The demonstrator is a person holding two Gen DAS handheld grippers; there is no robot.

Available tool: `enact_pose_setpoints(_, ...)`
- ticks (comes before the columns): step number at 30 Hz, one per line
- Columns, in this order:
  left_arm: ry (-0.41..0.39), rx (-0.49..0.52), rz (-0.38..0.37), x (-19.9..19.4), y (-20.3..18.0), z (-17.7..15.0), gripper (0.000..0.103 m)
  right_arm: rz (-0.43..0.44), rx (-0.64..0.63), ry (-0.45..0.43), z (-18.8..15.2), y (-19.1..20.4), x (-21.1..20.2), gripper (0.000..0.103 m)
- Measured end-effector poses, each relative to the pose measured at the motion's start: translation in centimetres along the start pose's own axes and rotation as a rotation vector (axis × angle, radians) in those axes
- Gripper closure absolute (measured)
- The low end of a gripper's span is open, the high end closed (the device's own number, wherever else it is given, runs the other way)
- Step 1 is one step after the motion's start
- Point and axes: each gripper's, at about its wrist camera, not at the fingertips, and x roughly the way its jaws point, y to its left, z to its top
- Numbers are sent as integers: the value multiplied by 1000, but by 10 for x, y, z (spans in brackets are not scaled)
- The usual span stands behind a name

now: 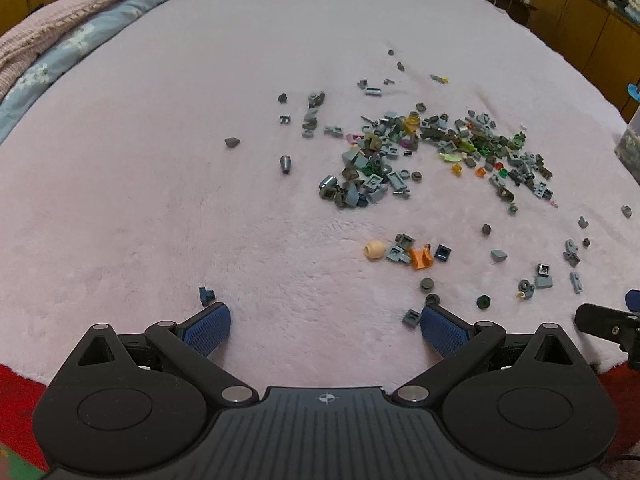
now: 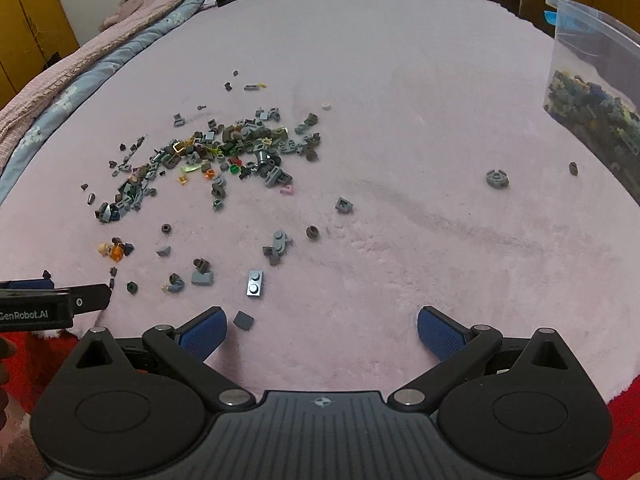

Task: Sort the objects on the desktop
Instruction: 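Move both tools over the scattered bricks toward the pile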

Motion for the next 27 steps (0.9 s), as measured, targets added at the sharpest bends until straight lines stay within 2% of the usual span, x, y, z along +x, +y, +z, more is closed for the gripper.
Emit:
enact_pose_setpoints(4,0,0,-1,4,1,-3,0,-18,-5,30,5,6,0,0)
enact_pose_setpoints(17,-3,30,44,2,-7,-3,0,-34,4,4,-4,12,0,0)
enact_pose_setpoints(21,-135,95,18,-18,-15,-2,1,-33,-1,-14,-8,12,-1,0)
enact_pose_setpoints(22,-165,116,40,-20,-17,-2,4,-34,-4,-18,-8,12,-1,0)
enact_pose_setpoints(23,-193,135,66,-23,-19,-2,12,-36,-7,-20,-9,13,-1,0)
enact_pose_setpoints(24,-204,137,72,-23,-19,-1,22,-37,-10,-21,-8,13,-1,0)
enact_pose_setpoints(27,-220,123,69,-21,-15,4,39,-36,-14,-26,-8,13,0,0)
